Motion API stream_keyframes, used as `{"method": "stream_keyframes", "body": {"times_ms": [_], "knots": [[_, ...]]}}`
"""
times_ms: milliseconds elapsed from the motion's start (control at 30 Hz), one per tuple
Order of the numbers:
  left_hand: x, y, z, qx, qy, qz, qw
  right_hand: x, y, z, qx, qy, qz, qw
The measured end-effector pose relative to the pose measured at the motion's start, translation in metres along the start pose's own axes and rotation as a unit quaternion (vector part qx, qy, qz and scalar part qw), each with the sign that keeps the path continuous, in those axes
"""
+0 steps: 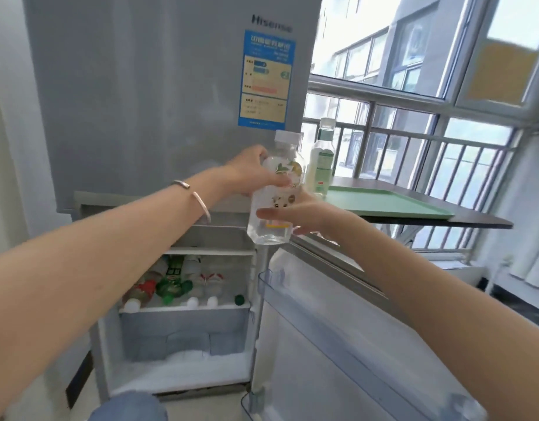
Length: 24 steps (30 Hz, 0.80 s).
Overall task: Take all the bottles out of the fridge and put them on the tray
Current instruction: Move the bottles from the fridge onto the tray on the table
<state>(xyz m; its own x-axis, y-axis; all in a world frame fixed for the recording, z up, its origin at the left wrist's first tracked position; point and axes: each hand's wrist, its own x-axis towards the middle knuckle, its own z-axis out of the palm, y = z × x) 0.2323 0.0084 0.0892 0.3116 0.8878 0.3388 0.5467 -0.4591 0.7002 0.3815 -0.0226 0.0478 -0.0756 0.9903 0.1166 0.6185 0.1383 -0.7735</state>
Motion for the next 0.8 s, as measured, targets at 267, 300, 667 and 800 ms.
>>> {"method": "stream_keyframes", "body": {"times_ms": [267, 300, 667, 800], "knots": [[0.048, 0.084, 0.043, -0.127, 0.029, 0.095, 0.987, 0.020, 0.024, -0.083, 0.001, 0.296, -0.010, 0.955], [0.055, 0.088, 0.050, -0.136, 0.020, 0.087, 0.987, 0.028, 0.031, -0.094, 0.001, 0.313, -0.009, 0.950], [0.144, 0.046, 0.158, -0.163, -0.123, 0.021, 0.979, 0.139, 0.112, -0.132, -0.120, 0.337, 0.110, 0.928], [0.178, 0.035, 0.173, -0.166, -0.108, 0.013, 0.980, 0.177, 0.128, -0.138, -0.129, 0.336, 0.127, 0.924]]}}
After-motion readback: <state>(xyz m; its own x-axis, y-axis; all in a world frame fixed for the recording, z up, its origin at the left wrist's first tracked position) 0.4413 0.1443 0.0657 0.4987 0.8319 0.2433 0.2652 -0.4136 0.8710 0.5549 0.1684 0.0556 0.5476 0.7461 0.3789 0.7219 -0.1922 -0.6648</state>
